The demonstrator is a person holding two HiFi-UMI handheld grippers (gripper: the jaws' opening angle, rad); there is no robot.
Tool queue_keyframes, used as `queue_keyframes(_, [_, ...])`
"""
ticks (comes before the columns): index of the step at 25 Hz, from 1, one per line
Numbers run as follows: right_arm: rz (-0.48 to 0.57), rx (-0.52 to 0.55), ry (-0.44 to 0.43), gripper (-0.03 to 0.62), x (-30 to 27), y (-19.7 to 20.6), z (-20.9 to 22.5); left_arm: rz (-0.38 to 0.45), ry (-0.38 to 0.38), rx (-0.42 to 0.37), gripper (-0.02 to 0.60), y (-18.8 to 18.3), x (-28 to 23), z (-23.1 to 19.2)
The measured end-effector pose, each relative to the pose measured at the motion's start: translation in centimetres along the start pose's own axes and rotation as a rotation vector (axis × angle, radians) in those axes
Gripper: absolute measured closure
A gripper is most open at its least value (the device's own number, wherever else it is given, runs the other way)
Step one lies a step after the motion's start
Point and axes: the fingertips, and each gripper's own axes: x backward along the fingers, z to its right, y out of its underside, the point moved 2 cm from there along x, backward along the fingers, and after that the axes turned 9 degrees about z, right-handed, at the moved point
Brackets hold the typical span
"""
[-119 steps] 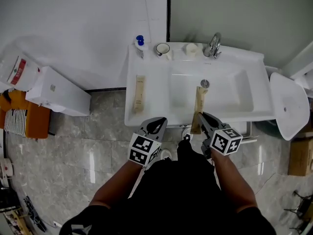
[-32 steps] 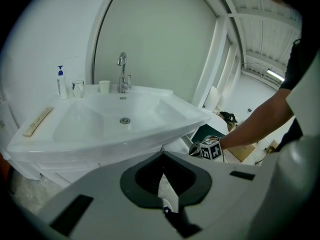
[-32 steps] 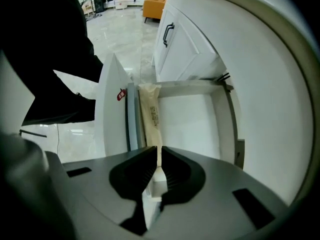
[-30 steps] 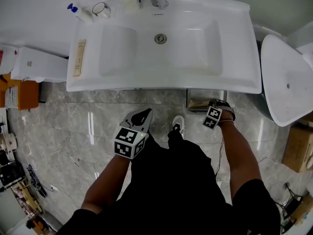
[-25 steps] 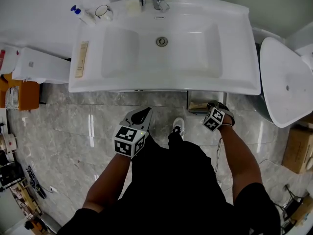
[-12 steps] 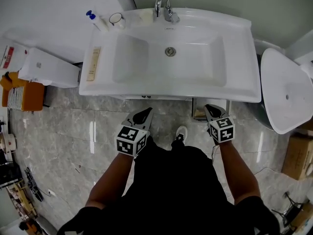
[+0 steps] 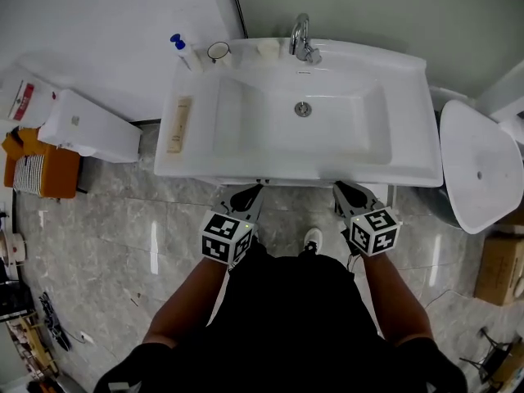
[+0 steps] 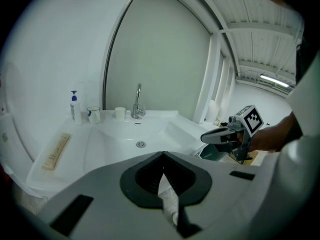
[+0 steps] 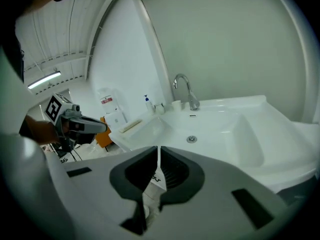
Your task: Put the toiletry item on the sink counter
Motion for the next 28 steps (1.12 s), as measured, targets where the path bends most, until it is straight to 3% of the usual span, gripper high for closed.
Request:
queue_keyframes(10, [-0.005,0.026,-0.050,0.579,-5.6,-2.0,-7.1,0.046,-0.010,-0.018,0.581,-1.6,3.3,-6.7])
queue_keyframes(28, [-0.025,0.087,-0.183,0.577,-16.6,-4.1,-19.3,0.099,-0.108,0.004,0.581,-1.5,11.3,-18.4])
